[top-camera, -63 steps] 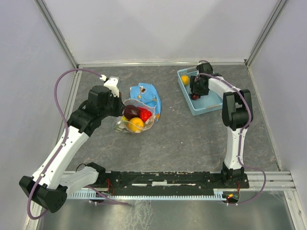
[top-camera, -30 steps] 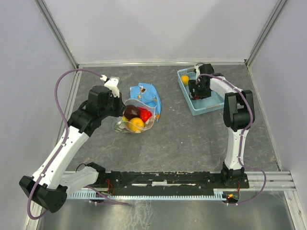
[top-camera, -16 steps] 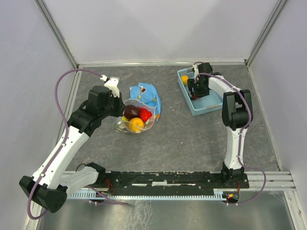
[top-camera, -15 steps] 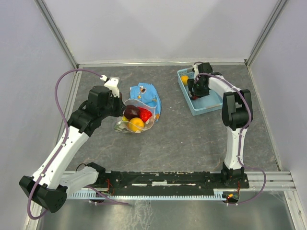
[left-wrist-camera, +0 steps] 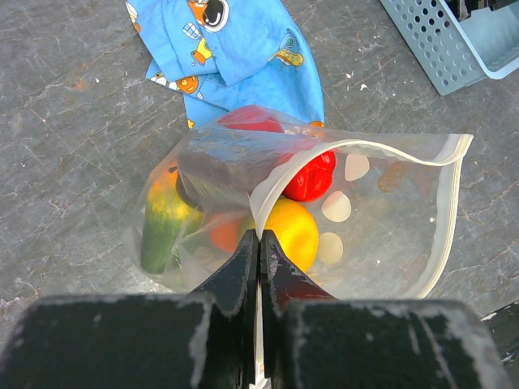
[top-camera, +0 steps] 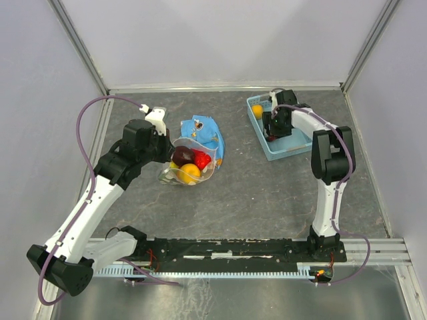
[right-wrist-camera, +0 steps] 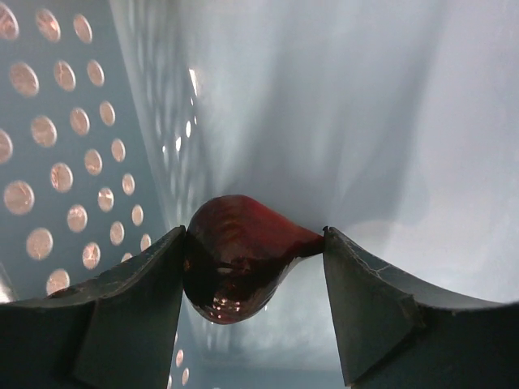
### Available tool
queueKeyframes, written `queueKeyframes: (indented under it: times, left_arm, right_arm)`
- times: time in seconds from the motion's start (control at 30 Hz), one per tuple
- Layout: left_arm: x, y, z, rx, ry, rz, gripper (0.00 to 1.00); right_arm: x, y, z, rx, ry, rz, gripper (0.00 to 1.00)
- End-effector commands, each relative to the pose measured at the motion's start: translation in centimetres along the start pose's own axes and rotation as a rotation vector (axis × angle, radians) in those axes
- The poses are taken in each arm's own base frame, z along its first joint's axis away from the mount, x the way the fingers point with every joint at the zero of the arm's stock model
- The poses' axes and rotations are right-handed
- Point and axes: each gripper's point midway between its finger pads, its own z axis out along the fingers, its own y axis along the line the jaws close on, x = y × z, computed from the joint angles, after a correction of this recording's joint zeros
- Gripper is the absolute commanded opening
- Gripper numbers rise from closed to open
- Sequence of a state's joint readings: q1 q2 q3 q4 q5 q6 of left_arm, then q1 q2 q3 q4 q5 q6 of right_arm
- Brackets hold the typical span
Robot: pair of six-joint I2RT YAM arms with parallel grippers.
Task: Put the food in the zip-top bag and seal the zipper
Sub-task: Pick up the fake fruit from the bin, then place the fake fruit in the zipper food storage bag.
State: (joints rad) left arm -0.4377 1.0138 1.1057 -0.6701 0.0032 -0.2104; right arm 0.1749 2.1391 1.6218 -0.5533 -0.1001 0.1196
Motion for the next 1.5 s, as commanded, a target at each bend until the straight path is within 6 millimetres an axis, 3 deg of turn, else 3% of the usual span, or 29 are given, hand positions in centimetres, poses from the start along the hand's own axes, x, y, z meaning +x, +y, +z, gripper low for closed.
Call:
queueKeyframes:
  times: [0.0, 0.27, 0.43, 0.7, 0.83, 1.07, 1.2, 1.47]
  left_arm:
    - [-1.5, -0.3, -0.2, 0.026, -0.066, 0.034, 0.03]
    - [-1.6, -0.7, -0.2, 0.045, -0.066, 0.034, 0.03]
    - [-1.6, -1.0, -0.4, 0.061, -0.068, 0.034, 0.03]
    - [-1.7, -1.5, -0.6, 0.094, -0.069, 0.035, 0.03]
    - [-1.6, -1.7, -0.8, 0.103, -0.072, 0.034, 0.03]
    - [-1.5, -1.9, -0.7, 0.117, -0.065, 0.034, 0.03]
    - [-1.5, -2.1, -0.7, 0.127, -0.064, 0.032, 0.03]
    - [-1.3, -2.2, -0.4, 0.133, -0.053, 0.032, 0.03]
  right_arm:
    - [-2.4, 0.6, -3.6, 0.004, -0.114, 0.023, 0.55]
    - [-2.6, 1.1, -7.7, 0.002, -0.201, 0.039, 0.53]
    - [-2.9, 3.4, -11.2, -0.032, -0.266, -0.004, 0.53]
    - [-2.4, 10.7, -18.0, -0.113, -0.397, -0.138, 0.54]
    - [-1.6, 15.3, -21.9, -0.194, -0.477, -0.209, 0.54]
    - [0.6, 22.2, -27.0, -0.363, -0.567, -0.311, 0.54]
    - [2.4, 26.4, -28.5, -0.478, -0.584, -0.360, 0.54]
    - [5.1, 32.7, -28.6, -0.631, -0.557, -0.404, 0.54]
